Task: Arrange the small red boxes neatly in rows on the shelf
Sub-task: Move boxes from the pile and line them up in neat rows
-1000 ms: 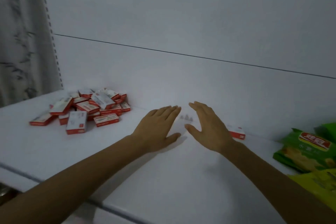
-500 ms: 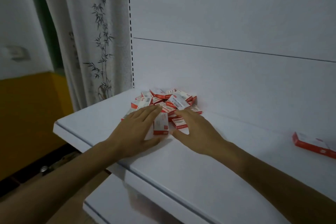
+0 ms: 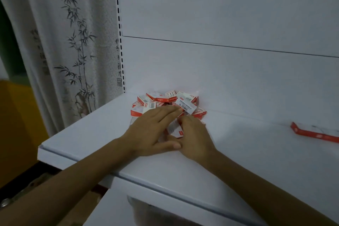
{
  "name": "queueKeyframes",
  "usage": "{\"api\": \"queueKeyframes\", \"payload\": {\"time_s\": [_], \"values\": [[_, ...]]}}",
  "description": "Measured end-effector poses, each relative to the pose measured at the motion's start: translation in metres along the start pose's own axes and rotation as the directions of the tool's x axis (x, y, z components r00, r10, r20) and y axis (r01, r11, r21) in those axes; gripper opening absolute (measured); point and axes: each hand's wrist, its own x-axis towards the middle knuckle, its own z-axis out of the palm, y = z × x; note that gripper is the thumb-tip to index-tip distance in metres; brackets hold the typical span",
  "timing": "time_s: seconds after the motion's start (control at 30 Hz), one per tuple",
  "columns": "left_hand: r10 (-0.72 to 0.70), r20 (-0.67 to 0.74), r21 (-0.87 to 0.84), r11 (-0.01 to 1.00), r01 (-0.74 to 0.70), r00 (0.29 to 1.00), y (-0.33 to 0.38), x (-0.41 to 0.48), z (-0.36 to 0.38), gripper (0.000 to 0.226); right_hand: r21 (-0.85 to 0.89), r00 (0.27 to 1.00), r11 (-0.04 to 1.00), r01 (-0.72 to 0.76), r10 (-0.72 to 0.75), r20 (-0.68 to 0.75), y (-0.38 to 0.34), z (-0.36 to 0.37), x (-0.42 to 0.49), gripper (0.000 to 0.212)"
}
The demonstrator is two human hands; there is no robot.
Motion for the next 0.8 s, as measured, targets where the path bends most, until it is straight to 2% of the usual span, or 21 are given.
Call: {"api": "queueKeyframes", "payload": {"time_s": [0.13,0.27,0.37,0.47,0.6,0.8], "values": [[-0.065,-0.113,-0.154,0.987,0.048,0.991,-0.005,0.0,0.011,0.07,0.044,0.97,0.987,0.154,-0.142,-0.197,-0.009,-0.013,-0.016,0.048],[-0.058,-0.161,-0.22,0.975,0.021,0.985,-0.011,-0.002,0.01,0.082,-0.015,0.988,0.995,0.095,-0.096,-0.12,-0.001,-0.037,-0.032,0.053],[-0.075,-0.091,-0.19,0.98,0.056,0.993,-0.011,-0.005,0.011,0.088,-0.161,0.972,0.973,0.168,-0.19,-0.136,0.004,-0.045,-0.047,0.053],[-0.02,-0.053,-0.171,0.985,0.011,0.998,-0.012,-0.006,0.017,0.075,-0.26,0.95,0.937,0.235,-0.277,-0.141,0.007,-0.041,-0.055,0.05],[0.044,-0.078,-0.143,0.988,-0.054,0.996,-0.014,-0.007,0.019,0.06,-0.269,0.948,0.929,0.253,-0.294,-0.123,0.006,-0.039,-0.055,0.05],[0.021,-0.072,-0.183,0.982,-0.034,0.997,-0.013,-0.008,0.02,0.061,-0.256,0.953,0.955,0.151,-0.21,-0.22,0.008,-0.039,-0.057,0.049]]}}
